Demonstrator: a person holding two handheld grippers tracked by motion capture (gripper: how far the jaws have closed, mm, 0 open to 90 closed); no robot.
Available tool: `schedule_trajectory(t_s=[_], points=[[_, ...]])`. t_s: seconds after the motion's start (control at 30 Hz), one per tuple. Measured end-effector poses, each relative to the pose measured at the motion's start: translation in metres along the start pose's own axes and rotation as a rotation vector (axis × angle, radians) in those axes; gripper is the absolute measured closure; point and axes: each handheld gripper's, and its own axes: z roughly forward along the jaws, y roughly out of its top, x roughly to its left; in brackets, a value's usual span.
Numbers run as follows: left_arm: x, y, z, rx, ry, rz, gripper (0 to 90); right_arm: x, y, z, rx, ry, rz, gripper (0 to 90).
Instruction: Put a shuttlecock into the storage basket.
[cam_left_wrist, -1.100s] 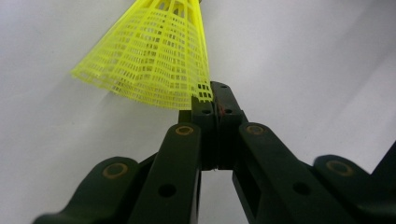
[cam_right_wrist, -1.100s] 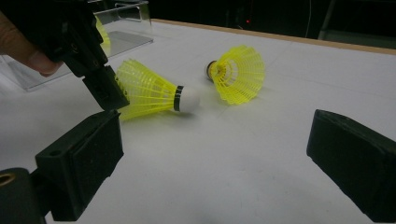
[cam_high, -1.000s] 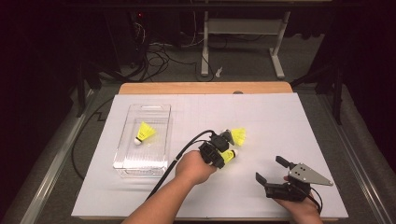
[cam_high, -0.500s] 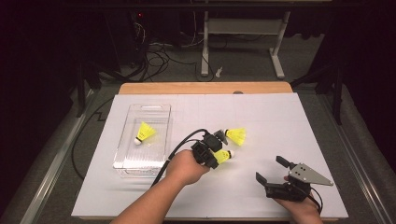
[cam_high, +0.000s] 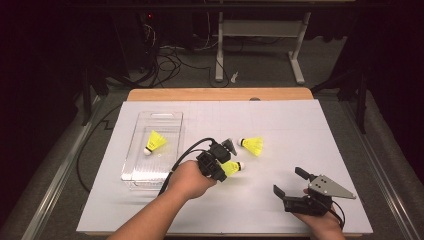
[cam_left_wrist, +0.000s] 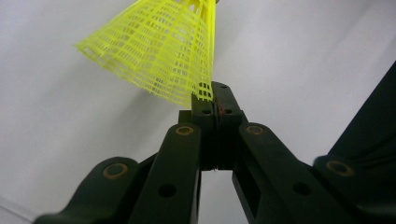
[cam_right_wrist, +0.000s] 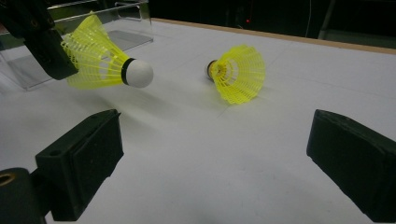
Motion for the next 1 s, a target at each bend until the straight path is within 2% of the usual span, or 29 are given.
schedule_trajectory(t_s=[0.07, 0.27, 0.4, 0.87, 1.0], points=[[0.001, -0.002, -0.002, 0.008, -0.011, -0.001, 90.0, 0.000, 0.000, 0.000, -0.001, -0.001, 0.002, 4.2], [0.006, -0.008, -0.009, 0.020, -0.005, -0.007, 90.0, 0.000, 0.000, -0.001, -0.004, -0.001, 0.003, 4.2], [0.011, -0.014, -0.012, 0.025, -0.016, -0.031, 90.0, 0.000, 0.000, -0.001, -0.003, -0.003, 0.004, 4.2], [0.024, -0.028, -0.022, 0.052, -0.029, -0.062, 90.0, 0.000, 0.000, -0.001, -0.003, -0.003, 0.000, 4.2], [0.028, -0.031, -0.028, 0.032, -0.039, -0.081, 90.0, 0.000, 0.000, -0.002, -0.003, -0.003, 0.000, 4.2]])
